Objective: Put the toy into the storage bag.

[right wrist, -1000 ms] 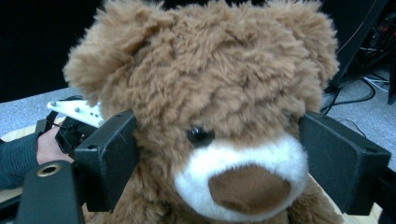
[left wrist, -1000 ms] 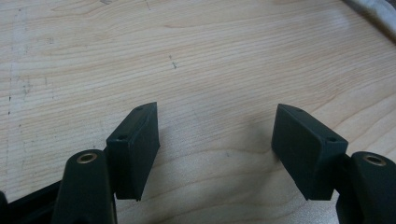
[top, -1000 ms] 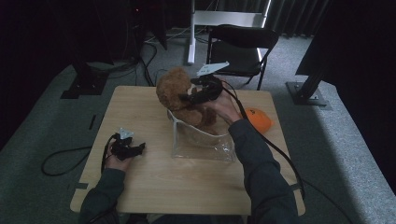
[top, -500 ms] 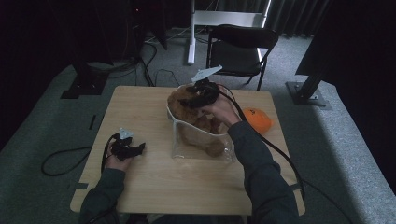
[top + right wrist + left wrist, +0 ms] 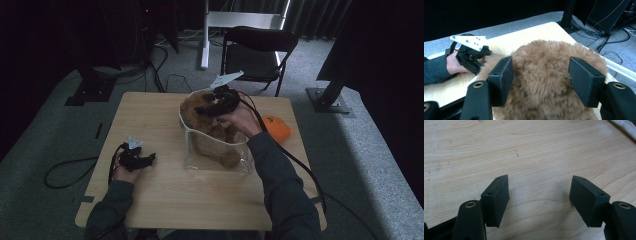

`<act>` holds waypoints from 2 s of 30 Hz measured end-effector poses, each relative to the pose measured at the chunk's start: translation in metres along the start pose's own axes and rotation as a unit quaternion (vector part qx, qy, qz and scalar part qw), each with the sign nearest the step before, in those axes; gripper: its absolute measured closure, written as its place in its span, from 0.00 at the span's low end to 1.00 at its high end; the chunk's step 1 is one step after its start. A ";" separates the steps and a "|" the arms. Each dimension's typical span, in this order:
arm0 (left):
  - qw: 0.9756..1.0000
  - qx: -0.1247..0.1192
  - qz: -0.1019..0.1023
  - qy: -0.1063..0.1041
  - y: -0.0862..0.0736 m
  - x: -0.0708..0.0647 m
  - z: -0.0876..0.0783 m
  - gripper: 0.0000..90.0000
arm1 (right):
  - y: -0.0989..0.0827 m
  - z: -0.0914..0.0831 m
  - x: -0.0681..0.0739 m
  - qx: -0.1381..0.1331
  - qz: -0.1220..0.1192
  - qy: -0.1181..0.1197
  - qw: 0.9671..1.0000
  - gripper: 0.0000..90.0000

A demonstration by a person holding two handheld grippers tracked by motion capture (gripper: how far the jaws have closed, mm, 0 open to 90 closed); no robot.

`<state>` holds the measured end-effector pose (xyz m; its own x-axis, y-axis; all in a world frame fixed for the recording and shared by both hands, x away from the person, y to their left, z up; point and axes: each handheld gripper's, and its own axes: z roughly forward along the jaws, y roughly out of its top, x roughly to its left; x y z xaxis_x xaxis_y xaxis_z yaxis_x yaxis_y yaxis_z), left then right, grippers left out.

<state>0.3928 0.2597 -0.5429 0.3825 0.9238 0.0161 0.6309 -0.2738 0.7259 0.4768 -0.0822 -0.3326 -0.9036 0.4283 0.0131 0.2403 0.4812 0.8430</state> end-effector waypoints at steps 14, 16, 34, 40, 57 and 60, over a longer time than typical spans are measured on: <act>1.000 0.001 0.000 0.000 0.000 0.000 0.000 0.36 | -0.009 -0.050 -0.005 -0.041 0.021 -0.051 0.998 0.39; 1.000 0.001 0.000 0.000 0.000 0.000 0.000 0.36 | -0.011 -0.056 -0.007 -0.048 0.025 -0.058 0.997 0.39; 1.000 0.001 0.000 0.000 0.000 0.000 0.000 0.36 | -0.030 -0.088 -0.005 -0.046 0.021 -0.112 0.992 0.38; 1.000 0.001 0.000 0.000 0.000 0.000 0.000 0.36 | -0.037 -0.098 -0.004 -0.053 0.023 -0.125 0.990 0.39; 1.000 0.000 0.000 0.000 0.000 0.000 0.000 0.36 | -0.060 -0.117 -0.017 -0.064 0.058 -0.151 0.985 0.39; 1.000 0.000 0.000 0.000 0.000 0.000 0.000 0.36 | -0.064 -0.120 -0.019 -0.065 0.064 -0.154 0.984 0.39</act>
<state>0.3928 0.2596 -0.5428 0.3818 0.9241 0.0161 0.6313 -0.2734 0.7258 0.4366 -0.2128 -0.3224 -0.7133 0.7005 -0.0224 0.2799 0.3140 0.9072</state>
